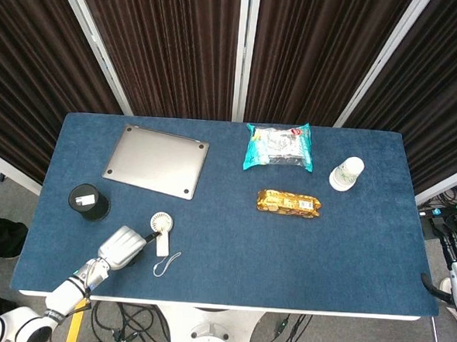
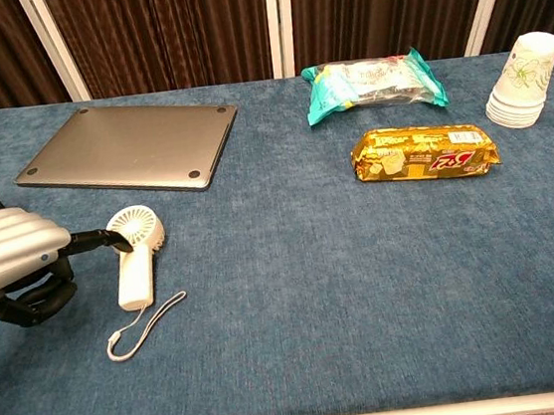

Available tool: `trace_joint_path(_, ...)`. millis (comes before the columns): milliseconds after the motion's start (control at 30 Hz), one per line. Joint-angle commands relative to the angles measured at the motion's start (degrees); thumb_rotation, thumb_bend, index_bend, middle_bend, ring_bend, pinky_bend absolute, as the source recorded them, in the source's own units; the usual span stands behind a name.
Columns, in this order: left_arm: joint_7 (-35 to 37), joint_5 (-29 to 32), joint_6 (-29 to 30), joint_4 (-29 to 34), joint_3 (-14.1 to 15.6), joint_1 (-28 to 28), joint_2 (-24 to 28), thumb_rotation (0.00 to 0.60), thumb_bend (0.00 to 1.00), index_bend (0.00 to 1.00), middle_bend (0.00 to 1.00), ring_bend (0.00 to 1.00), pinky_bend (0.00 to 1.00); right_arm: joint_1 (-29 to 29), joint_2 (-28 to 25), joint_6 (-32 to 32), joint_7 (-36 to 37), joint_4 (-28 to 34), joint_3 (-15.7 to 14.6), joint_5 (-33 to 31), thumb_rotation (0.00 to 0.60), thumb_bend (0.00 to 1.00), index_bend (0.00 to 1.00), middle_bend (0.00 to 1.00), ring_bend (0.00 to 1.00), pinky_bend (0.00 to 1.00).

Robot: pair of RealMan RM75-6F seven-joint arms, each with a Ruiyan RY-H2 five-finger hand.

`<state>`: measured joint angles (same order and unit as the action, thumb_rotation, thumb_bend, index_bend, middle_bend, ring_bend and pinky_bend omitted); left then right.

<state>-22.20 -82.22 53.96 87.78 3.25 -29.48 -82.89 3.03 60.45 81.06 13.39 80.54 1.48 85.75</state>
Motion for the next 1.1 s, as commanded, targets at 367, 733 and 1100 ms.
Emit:
trace_joint_path(367,2.4,-3.2,5.0,2.1,-0.5,0.6,1.7,0.6,0.59,0.34,0.84,0.82,0.82,-0.1,-0.1,0.2,0.4,-0.2,0.1,-0.1,0.6,0.2,0.0,0.0,0.0,0.0)
trace_joint_path(733,9.5,-10.5,17.9,4.3,-2.5,3.3,5.9,0.6,0.59,0.32,0.83,0.82,0.81,0.0,0.1,0.0,-0.1,0.0,0.1,0.0,0.6,0.2,0.0,0.0,0.0,0.0)
trace_joint_path(1100,15.7,-9.1,32.7,-0.9,-5.7,10.8,9.3,0.6,0.37,0.23,0.29,0.18,0.25,-0.1,-0.2,0.8,-0.4,1.2,0.1,0.5,0.6,0.2,0.0,0.0,0.0,0.0)
